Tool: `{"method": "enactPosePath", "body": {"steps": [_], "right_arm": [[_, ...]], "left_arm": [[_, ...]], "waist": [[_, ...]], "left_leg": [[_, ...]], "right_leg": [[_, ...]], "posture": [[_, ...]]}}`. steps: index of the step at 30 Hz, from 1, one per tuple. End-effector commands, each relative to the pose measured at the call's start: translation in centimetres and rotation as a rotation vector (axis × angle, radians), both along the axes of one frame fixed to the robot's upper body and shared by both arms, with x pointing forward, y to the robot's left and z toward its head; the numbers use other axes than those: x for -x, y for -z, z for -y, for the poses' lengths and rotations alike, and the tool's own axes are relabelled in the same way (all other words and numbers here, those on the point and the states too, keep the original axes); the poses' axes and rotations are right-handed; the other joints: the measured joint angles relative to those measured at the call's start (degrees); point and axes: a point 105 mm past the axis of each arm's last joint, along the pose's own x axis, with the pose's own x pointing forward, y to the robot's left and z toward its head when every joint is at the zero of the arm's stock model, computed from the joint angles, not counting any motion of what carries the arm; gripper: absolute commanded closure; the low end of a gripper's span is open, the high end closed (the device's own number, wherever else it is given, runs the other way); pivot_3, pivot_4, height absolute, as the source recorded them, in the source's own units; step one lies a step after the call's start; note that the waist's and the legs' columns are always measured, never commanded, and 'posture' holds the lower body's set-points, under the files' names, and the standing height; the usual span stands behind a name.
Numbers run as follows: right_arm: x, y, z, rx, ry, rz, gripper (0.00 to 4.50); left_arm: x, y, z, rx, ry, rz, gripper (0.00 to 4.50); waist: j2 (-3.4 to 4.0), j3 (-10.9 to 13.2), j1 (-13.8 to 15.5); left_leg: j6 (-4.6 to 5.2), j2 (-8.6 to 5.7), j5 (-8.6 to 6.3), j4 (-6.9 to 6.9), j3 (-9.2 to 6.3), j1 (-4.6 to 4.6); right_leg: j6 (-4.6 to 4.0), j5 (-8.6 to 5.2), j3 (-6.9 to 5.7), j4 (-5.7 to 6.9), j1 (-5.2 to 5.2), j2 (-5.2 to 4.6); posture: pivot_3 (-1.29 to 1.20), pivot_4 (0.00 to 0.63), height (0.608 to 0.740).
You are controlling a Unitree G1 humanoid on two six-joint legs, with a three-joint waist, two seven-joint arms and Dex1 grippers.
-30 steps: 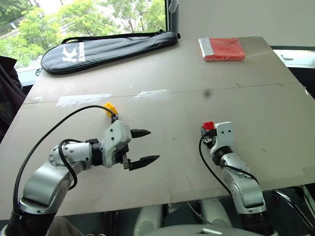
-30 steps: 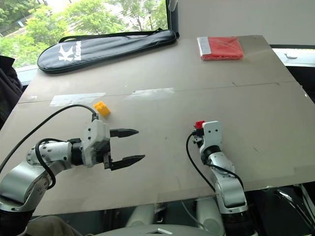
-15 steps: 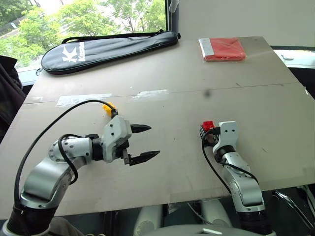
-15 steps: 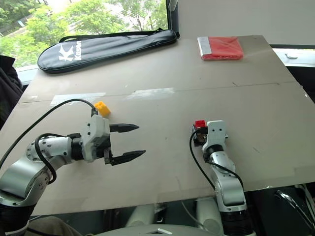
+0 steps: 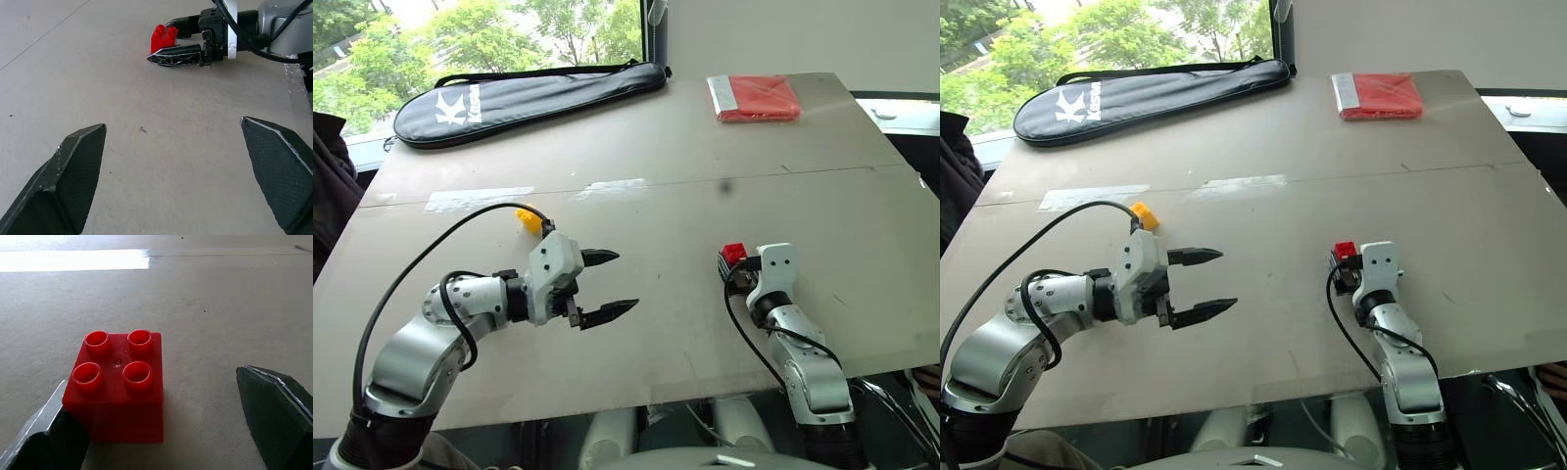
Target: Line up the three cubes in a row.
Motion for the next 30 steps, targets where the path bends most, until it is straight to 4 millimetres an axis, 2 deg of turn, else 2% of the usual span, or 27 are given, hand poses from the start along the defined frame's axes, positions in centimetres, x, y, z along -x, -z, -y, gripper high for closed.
{"method": "enactPosePath", "body": {"steps": [1,6,12,14,16,21,30], "right_arm": [[0.0,0.1,-0.1,-0.075,-0.01,-0.032,0.02],[0.1,0.8,-0.4,-0.111,-0.03,-0.092,0.02],[0.4,2.4,-0.3,0.06,-0.067,-0.154,0.02],[0.3,2.4,-0.4,0.17,-0.104,-0.123,0.02],[0.3,2.4,-0.3,0.171,-0.094,-0.12,0.02],[0.1,1.9,-0.2,0.207,-0.09,-0.073,0.02],[-0.6,-0.6,-0.6,0.095,-0.078,0.053,0.02]], "left_arm": [[0.4,-0.7,0.3,0.002,0.019,0.053,0.0],[0.4,-0.4,0.2,-0.001,0.019,0.056,0.0],[0.6,0.2,-0.1,-0.013,0.019,0.054,0.0],[0.6,0.2,-0.1,-0.013,0.019,0.055,0.0],[0.7,0.2,-0.1,-0.012,0.019,0.057,0.0],[0.6,0.1,0.0,-0.01,0.019,0.06,0.0],[0.5,0.0,-0.1,-0.007,0.018,0.062,0.0]], "waist": [[-0.03,-0.02,0.0],[-0.2,-0.13,0.02],[-0.37,-0.24,-0.03],[-0.41,-0.26,-0.01],[-0.42,-0.27,-0.02],[-0.42,-0.27,-0.03],[-0.37,-0.23,-0.1]], "left_leg": [[0.0,0.0,0.0,0.0,0.01,0.0],[0.0,0.01,0.0,0.02,0.01,0.04],[0.0,0.02,0.0,0.02,0.07,0.09],[0.0,0.03,0.0,0.01,0.05,0.12],[0.0,0.03,0.0,0.01,0.08,0.15],[0.0,0.06,0.0,0.01,0.06,0.31],[0.0,0.09,0.0,0.01,0.06,0.4]], "right_leg": [[0.0,0.0,0.01,0.0,0.0,0.0],[-0.11,-0.07,0.01,0.02,0.01,0.0],[-0.11,-0.08,0.04,0.04,0.03,0.01],[-0.08,-0.1,0.02,0.06,0.05,0.02],[-0.04,-0.13,0.04,0.07,0.07,0.01],[-0.02,-0.15,0.03,0.06,0.21,0.03],[-0.01,-0.16,0.03,0.07,0.29,0.04]], "posture": [[0.0,0.15,0.712],[0.0,0.15,0.712],[0.0,0.15,0.712],[0.0,0.15,0.712],[0.0,0.15,0.712],[0.0,0.15,0.712],[0.0,0.15,0.712]]}}
